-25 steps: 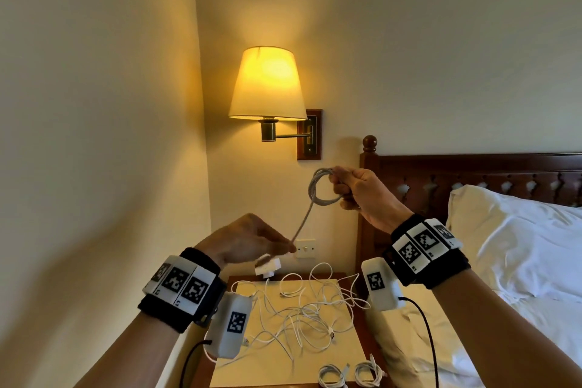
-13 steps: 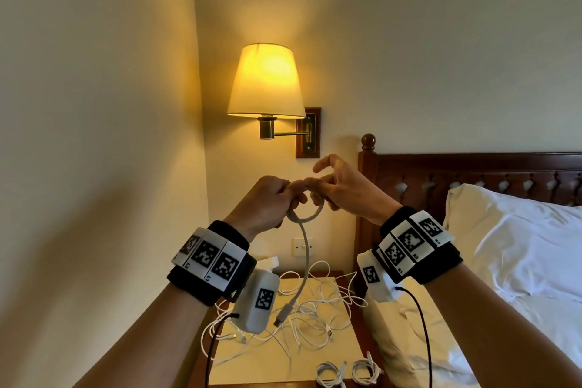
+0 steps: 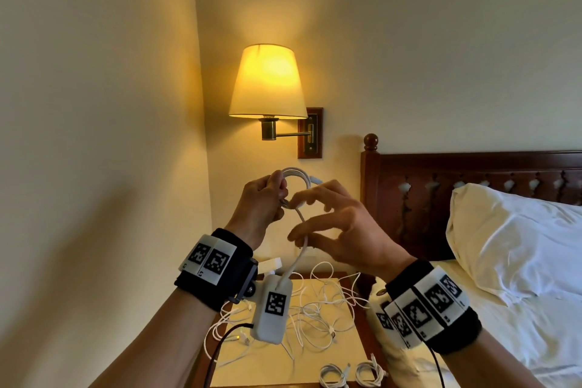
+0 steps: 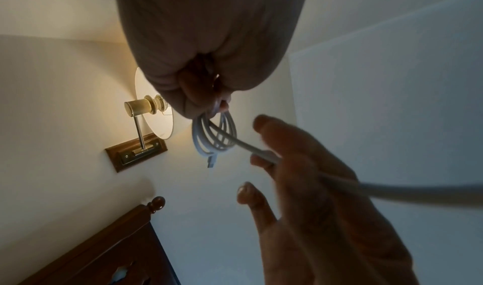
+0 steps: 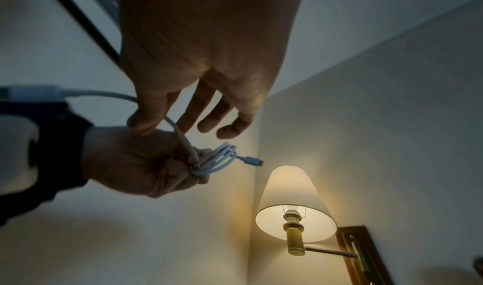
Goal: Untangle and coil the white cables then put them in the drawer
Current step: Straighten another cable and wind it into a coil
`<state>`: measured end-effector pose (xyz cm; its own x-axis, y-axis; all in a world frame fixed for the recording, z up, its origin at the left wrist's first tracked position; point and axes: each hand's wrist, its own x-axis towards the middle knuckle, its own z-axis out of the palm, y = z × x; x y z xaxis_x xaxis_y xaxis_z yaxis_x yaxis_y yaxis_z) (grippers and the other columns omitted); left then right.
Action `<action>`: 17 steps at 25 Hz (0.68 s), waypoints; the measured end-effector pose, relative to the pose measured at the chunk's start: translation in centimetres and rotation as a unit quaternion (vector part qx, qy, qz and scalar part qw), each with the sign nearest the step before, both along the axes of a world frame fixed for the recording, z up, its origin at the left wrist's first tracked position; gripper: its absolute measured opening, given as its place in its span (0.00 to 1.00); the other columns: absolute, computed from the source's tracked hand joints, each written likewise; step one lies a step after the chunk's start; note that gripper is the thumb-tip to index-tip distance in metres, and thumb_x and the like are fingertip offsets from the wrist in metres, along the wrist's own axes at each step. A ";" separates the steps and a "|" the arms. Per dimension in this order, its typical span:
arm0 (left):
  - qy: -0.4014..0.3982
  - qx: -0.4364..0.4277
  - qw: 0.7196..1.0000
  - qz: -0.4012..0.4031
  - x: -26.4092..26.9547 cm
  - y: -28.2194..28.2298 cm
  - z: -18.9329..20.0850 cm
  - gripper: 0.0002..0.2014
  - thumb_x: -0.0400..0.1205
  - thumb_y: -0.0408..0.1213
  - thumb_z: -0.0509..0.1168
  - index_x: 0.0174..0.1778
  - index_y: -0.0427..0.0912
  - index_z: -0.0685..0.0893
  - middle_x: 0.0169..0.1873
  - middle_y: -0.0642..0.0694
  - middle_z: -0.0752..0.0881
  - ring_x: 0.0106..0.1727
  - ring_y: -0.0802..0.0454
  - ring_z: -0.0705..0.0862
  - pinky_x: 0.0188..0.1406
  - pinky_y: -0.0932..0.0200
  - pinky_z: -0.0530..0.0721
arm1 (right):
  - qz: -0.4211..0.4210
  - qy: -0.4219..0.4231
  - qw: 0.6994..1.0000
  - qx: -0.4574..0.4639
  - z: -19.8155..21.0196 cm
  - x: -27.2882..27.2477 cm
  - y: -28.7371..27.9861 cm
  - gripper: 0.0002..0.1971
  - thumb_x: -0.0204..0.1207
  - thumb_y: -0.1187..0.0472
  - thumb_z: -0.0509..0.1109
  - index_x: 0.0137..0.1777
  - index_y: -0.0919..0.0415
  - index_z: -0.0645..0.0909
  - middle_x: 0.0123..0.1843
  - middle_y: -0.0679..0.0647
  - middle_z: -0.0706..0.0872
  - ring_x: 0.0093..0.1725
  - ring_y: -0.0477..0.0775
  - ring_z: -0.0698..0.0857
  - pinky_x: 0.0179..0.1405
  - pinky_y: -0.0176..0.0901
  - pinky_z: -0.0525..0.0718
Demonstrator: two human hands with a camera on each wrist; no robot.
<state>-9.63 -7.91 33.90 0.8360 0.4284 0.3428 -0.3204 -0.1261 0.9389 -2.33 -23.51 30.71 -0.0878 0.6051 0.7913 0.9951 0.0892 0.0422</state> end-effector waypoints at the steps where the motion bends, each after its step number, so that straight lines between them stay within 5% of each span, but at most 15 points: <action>1: -0.003 -0.022 1.000 -0.004 0.0 0.0 0.0 0.17 0.89 0.44 0.53 0.38 0.43 0.77 0.26 0.50 0.70 0.27 0.55 0.66 0.28 0.61 0.66 | 0.027 0.032 0.999 0.024 0.0 0.0 -0.1 0.10 0.73 0.60 0.77 0.53 0.53 0.91 0.62 0.52 0.85 0.60 0.51 0.80 0.55 0.44 0.81; 4: -0.016 -0.086 0.996 -0.019 0.0 -0.2 -0.2 0.16 0.89 0.44 0.53 0.38 0.43 0.77 0.26 0.50 0.71 0.24 0.58 0.65 0.24 0.64 0.66 | 0.101 0.244 0.956 0.125 0.1 -0.8 -0.2 0.13 0.73 0.68 0.73 0.58 0.62 0.87 0.49 0.54 0.90 0.46 0.51 0.88 0.44 0.41 0.88; 7: -0.024 -0.115 0.993 -0.025 0.2 -0.7 -0.3 0.16 0.89 0.44 0.54 0.39 0.42 0.78 0.25 0.51 0.71 0.23 0.59 0.64 0.21 0.66 0.65 | 0.110 0.533 0.794 0.270 -0.4 -0.8 0.4 0.19 0.68 0.62 0.74 0.59 0.69 0.82 0.39 0.60 0.91 0.32 0.51 0.87 0.33 0.39 0.88; 10: -0.035 -0.125 0.991 -0.035 0.2 -1.1 -0.2 0.16 0.89 0.43 0.53 0.39 0.42 0.78 0.25 0.50 0.69 0.20 0.60 0.63 0.18 0.68 0.64 | 0.078 0.695 0.663 0.268 -0.9 -0.2 0.6 0.16 0.67 0.62 0.76 0.52 0.71 0.84 0.37 0.61 0.89 0.27 0.48 0.85 0.30 0.36 0.88; 13: -0.039 -0.133 0.989 -0.042 0.2 -1.2 -0.1 0.16 0.89 0.43 0.53 0.38 0.42 0.77 0.24 0.51 0.69 0.19 0.60 0.63 0.18 0.68 0.63 | 0.038 0.747 0.626 0.222 -0.8 -0.3 0.8 0.05 0.75 0.68 0.73 0.46 0.71 0.87 0.33 0.60 0.89 0.26 0.48 0.85 0.28 0.35 0.88; 17: -0.030 -0.163 0.985 -0.048 0.2 -1.0 -0.2 0.16 0.89 0.43 0.54 0.37 0.42 0.77 0.24 0.51 0.70 0.21 0.59 0.63 0.20 0.66 0.62 | 0.038 0.747 0.634 0.197 -0.3 -0.3 1.1 0.05 0.77 0.69 0.71 0.46 0.70 0.88 0.35 0.61 0.90 0.29 0.50 0.86 0.31 0.37 0.88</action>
